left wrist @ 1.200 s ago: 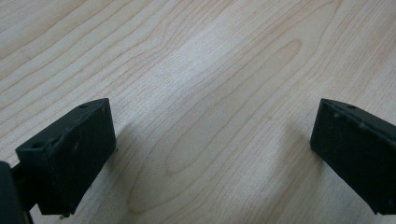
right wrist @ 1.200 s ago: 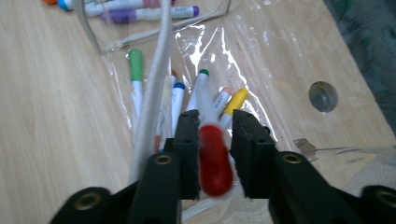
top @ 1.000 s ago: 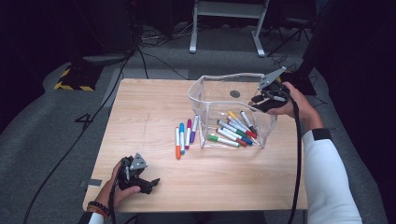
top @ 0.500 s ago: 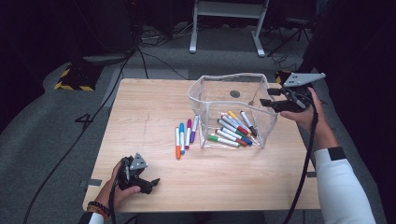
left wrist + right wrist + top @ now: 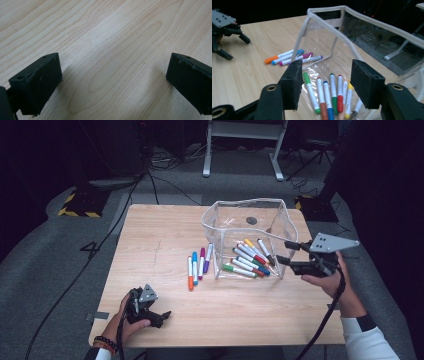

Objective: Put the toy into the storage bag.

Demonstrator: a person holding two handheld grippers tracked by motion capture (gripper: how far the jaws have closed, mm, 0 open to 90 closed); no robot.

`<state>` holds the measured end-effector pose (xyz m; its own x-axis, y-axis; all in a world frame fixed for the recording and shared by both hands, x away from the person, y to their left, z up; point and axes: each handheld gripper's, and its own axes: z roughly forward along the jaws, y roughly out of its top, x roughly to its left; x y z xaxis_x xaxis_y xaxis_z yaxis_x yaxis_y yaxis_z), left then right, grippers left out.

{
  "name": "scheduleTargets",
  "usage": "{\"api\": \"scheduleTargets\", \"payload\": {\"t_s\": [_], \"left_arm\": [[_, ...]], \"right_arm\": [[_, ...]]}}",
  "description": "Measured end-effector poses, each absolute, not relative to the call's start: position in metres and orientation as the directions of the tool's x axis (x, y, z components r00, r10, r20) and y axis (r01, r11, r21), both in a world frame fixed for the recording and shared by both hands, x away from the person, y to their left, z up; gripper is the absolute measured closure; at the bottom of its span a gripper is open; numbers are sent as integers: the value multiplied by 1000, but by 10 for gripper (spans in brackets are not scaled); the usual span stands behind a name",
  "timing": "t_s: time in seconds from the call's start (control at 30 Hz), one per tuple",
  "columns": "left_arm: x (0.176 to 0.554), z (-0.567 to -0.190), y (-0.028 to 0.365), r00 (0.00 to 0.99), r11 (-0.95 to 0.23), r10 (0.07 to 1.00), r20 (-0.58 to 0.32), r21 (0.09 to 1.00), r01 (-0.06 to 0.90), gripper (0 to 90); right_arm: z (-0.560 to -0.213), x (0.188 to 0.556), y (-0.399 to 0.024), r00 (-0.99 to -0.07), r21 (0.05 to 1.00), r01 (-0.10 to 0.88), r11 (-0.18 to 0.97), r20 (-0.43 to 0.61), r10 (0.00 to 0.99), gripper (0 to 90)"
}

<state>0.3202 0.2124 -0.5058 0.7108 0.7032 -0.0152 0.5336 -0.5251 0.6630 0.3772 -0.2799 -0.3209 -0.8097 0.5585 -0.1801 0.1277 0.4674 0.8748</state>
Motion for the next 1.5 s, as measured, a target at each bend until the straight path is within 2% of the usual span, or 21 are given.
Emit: {"api": "scheduleTargets", "payload": {"t_s": [0.2, 0.47, 0.7, 0.93, 1.1, 1.43, 1.5], "left_arm": [[320, -506, 212, 709, -524, 705, -15, 663, 535, 5], [320, -506, 212, 709, -524, 705, -14, 663, 534, 5], [320, -506, 212, 709, -524, 705, -15, 663, 535, 6], [319, -506, 212, 708, -521, 706, -19, 664, 537, 5], [319, -506, 212, 708, -521, 706, -19, 664, 537, 5], [318, -506, 213, 712, -526, 702, -17, 662, 534, 5], [318, -506, 213, 712, -527, 702, -16, 662, 533, 5]], "right_arm": [[-352, 361, -255, -848, 876, 144, 460, -130, 514, 406], [-402, 350, -195, -879, 864, 163, 477, -92, 468, 415], [-437, 351, -124, -909, 821, 137, 554, -119, 400, 400], [-455, 360, -64, -932, 804, 100, 586, -131, 338, 396], [-465, 376, -40, -929, 794, 126, 595, -115, 351, 386], [-478, 407, -16, -893, 749, 165, 642, -163, 420, 388], [-479, 411, -14, -889, 752, 194, 629, -136, 437, 388]]}}
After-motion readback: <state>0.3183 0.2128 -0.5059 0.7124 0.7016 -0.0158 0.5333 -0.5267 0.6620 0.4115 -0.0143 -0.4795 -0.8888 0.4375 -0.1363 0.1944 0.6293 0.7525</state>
